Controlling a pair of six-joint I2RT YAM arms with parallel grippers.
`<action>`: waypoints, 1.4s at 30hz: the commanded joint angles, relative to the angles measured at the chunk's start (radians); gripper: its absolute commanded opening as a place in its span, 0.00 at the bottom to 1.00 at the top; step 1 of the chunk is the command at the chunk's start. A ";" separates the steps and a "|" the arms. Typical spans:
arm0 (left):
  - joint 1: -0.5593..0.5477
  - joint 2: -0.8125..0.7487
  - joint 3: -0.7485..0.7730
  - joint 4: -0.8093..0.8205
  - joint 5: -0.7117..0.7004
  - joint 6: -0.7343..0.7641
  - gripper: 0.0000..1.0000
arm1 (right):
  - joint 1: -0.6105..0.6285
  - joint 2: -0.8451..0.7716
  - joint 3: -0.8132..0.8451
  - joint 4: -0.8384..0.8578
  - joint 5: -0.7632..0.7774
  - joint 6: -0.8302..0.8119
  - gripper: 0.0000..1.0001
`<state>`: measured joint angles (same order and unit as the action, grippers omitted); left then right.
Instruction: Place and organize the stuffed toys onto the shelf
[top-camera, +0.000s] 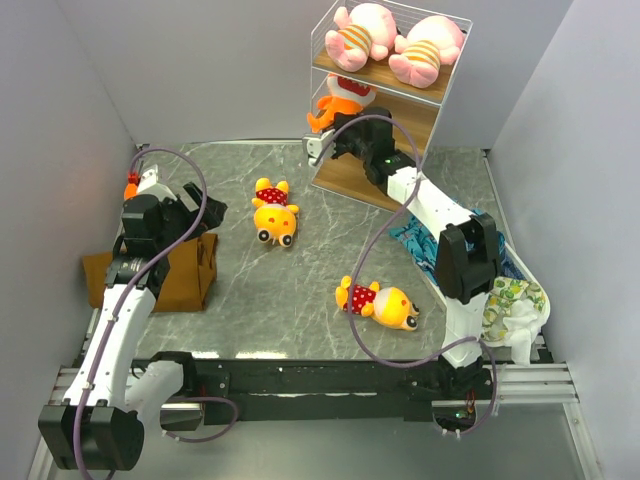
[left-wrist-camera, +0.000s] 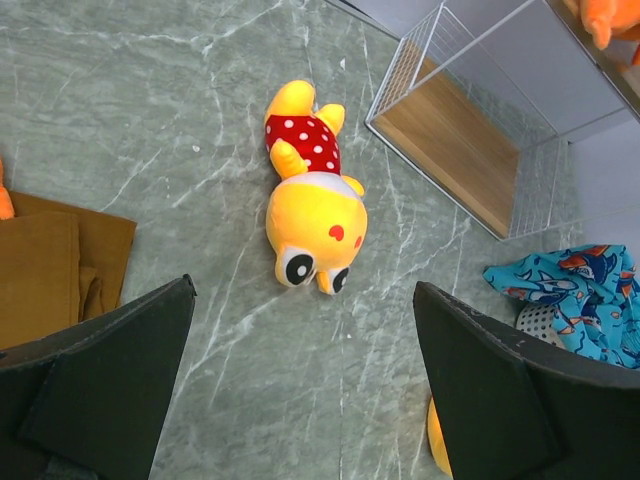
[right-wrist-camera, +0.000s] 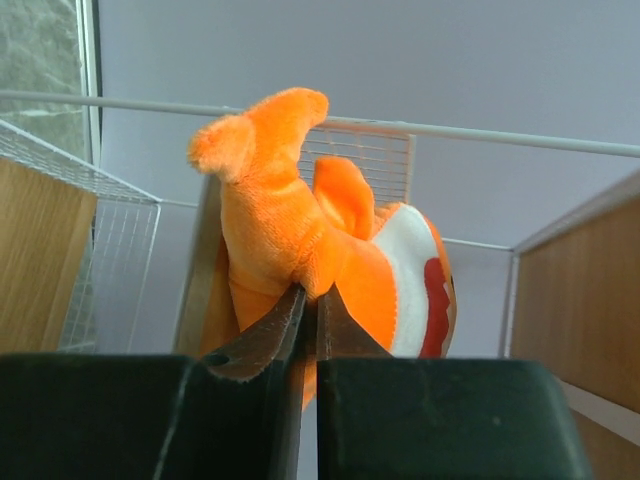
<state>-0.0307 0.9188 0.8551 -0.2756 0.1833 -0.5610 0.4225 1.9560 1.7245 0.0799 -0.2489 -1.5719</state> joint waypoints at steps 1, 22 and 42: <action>-0.005 -0.021 0.019 0.013 -0.019 0.021 0.96 | -0.022 0.029 0.078 0.017 0.028 -0.051 0.12; -0.005 -0.020 0.016 0.013 -0.096 0.015 0.97 | -0.016 -0.178 -0.149 0.175 -0.010 0.067 0.63; 0.028 0.087 0.074 -0.171 -0.736 -0.274 0.98 | 0.450 -0.697 -0.786 0.546 0.247 1.165 0.73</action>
<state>-0.0208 0.9623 0.8658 -0.4095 -0.4171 -0.7528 0.8112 1.3334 0.9478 0.5606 -0.0887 -0.8398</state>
